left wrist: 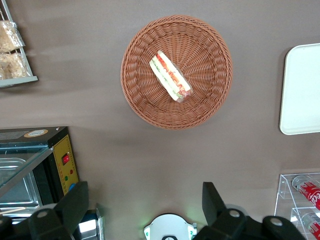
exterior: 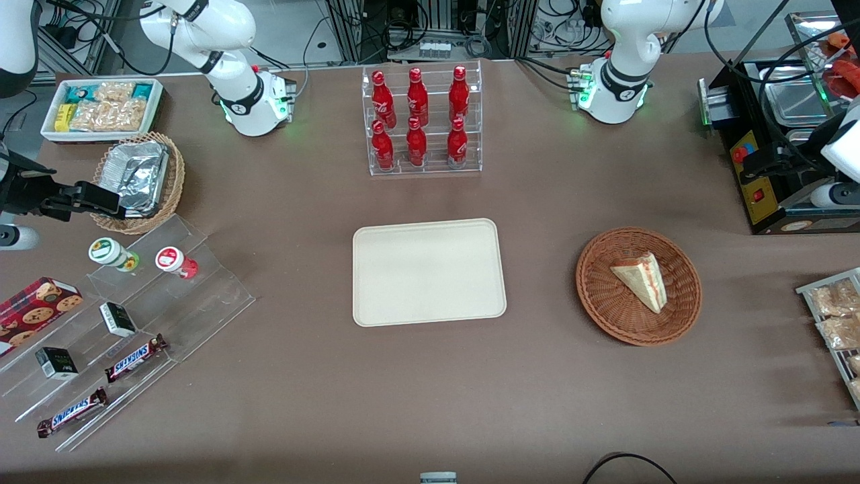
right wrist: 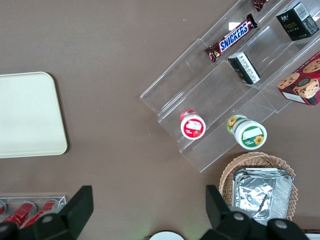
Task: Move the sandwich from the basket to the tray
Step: 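Move the left gripper over the wrapped sandwich in the wicker basket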
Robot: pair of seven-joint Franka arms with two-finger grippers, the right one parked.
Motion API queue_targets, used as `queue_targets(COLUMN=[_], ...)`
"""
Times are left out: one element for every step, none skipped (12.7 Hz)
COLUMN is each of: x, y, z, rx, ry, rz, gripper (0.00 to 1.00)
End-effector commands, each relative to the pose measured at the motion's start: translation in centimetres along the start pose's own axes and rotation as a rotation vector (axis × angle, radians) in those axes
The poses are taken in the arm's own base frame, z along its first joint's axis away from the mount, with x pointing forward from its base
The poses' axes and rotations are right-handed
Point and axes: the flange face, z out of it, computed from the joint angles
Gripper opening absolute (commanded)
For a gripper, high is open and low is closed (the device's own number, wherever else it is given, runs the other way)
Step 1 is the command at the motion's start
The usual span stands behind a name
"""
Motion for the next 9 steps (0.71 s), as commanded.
queue_targets(x=[0.5, 0.6, 0.8, 1.1, 1.6, 2.3, 2.8, 3.3, 3.6], y=[0.1, 0.2, 0.0, -0.1, -0.1, -0.1, -0.1, -0.1, -0.1], z=[-0.5, -0.4, -0.2, 0.1, 0.9, 1.9, 2.8, 3.7, 4.7], rx=[0.010, 0.003, 0.001, 0.001, -0.001, -0.002, -0.003, -0.002, 0.000], ry=[0.028, 0.032, 0.031, 0.028, 0.017, 0.003, -0.006, -0.009, -0.009], rz=[0.014, 0.018, 0.012, 0.009, 0.008, 0.008, 0.009, 0.009, 0.008], gripper=[1.00, 1.00, 1.00, 1.00, 1.00, 1.00, 1.00, 1.00, 1.00])
